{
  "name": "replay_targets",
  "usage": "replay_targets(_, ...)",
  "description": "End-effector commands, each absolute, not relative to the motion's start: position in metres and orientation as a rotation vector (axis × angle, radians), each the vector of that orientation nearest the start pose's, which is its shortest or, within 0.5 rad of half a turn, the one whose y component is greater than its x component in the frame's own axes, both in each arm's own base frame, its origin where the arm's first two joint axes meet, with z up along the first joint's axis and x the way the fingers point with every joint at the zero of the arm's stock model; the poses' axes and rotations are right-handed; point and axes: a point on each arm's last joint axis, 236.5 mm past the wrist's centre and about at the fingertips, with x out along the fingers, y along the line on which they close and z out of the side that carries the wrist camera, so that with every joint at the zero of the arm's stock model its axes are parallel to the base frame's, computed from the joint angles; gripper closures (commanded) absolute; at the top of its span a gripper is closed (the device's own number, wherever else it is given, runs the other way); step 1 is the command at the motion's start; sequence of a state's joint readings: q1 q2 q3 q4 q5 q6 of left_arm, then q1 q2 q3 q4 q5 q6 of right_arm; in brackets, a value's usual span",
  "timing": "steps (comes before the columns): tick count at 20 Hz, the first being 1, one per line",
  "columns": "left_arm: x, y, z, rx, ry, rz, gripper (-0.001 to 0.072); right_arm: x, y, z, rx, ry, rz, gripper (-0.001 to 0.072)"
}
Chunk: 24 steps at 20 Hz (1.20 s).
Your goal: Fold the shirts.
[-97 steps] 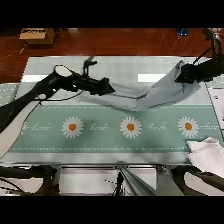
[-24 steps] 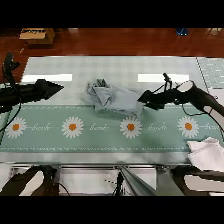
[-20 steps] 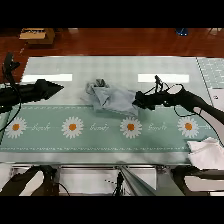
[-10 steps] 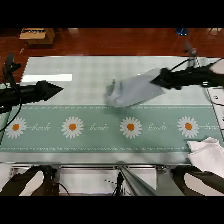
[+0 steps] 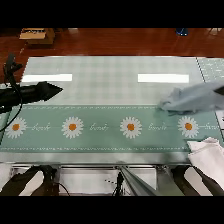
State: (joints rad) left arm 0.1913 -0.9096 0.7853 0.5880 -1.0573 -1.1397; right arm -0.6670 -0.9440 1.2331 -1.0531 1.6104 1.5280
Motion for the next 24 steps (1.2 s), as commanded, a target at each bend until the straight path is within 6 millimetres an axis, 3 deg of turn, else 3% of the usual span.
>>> replay_targets(1, 0.345, -0.105, 0.095, -0.595, 0.851, -0.496, 0.0689, 0.195, -0.125, 0.123, 0.734, 1.297, -0.382, 0.0690)
replay_targets(5, 0.356, -0.097, 0.089, -0.592, 0.835, -0.455, 0.0690, 0.114, -0.176, 0.118, 0.717, 1.402, -0.746, 0.0691)
replay_targets(8, 0.364, -0.087, 0.077, -0.572, 0.840, -0.414, 0.0689, 0.069, -0.196, 0.125, 0.730, 1.404, -0.953, 0.0691)
replay_targets(14, 0.374, -0.081, 0.057, -0.563, 0.867, -0.392, 0.0690, 0.005, -0.200, 0.139, 0.785, 1.364, -1.223, 0.0691)
replay_targets(21, 0.384, -0.070, 0.059, -0.544, 0.821, -0.352, 0.0689, -0.042, -0.188, 0.130, 0.794, 1.464, -1.377, 0.0690)
replay_targets(24, 0.386, -0.059, 0.059, -0.557, 0.812, -0.326, 0.0690, -0.050, -0.189, 0.127, 0.762, 1.510, -1.379, 0.0688)
